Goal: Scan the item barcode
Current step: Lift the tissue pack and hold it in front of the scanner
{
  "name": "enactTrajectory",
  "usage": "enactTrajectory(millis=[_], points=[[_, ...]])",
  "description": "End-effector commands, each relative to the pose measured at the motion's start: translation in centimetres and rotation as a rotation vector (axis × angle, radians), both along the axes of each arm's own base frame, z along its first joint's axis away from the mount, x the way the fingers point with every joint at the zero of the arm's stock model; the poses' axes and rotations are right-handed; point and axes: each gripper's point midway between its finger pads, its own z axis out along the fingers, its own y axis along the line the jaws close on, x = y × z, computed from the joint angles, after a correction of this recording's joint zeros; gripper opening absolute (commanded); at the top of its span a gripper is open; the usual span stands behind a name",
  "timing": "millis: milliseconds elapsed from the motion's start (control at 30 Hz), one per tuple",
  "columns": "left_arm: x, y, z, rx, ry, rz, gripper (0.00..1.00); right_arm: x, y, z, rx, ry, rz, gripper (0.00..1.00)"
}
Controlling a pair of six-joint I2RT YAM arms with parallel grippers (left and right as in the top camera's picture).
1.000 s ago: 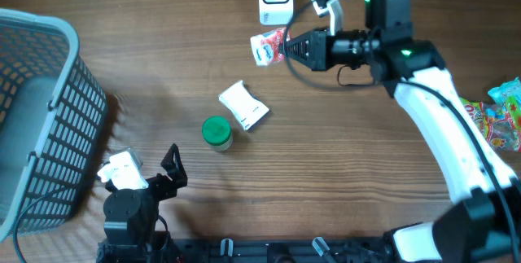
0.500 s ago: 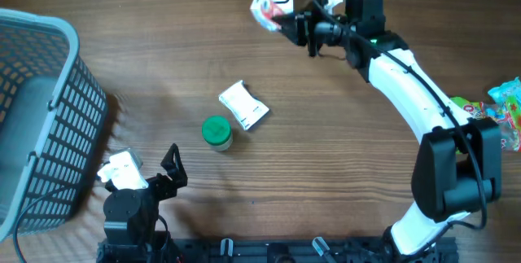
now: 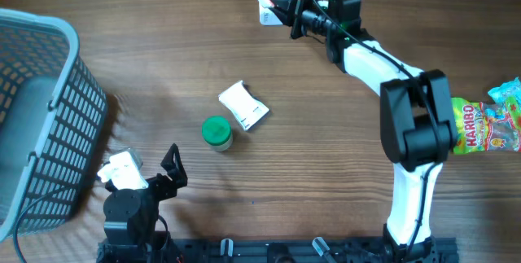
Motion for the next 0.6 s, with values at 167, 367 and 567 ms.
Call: enactTrajectory(millis=[167,367,567], points=[[0.0,-0.2,0.0,-0.011,-0.006,-0.010,1.00,4.6,0.5,-2.2,-0.010,0.002,-0.076,0.08],[0.0,-0.2,0.0,-0.011,-0.006,-0.010,1.00,5.6,0.3,-3.3,-0.020,0.007,-0.106,0.09],[0.0,-0.2,0.0,-0.011,-0.006,-0.010,1.00,4.8,1.1,-3.7,-0.010,0.022,-0.053,0.07]])
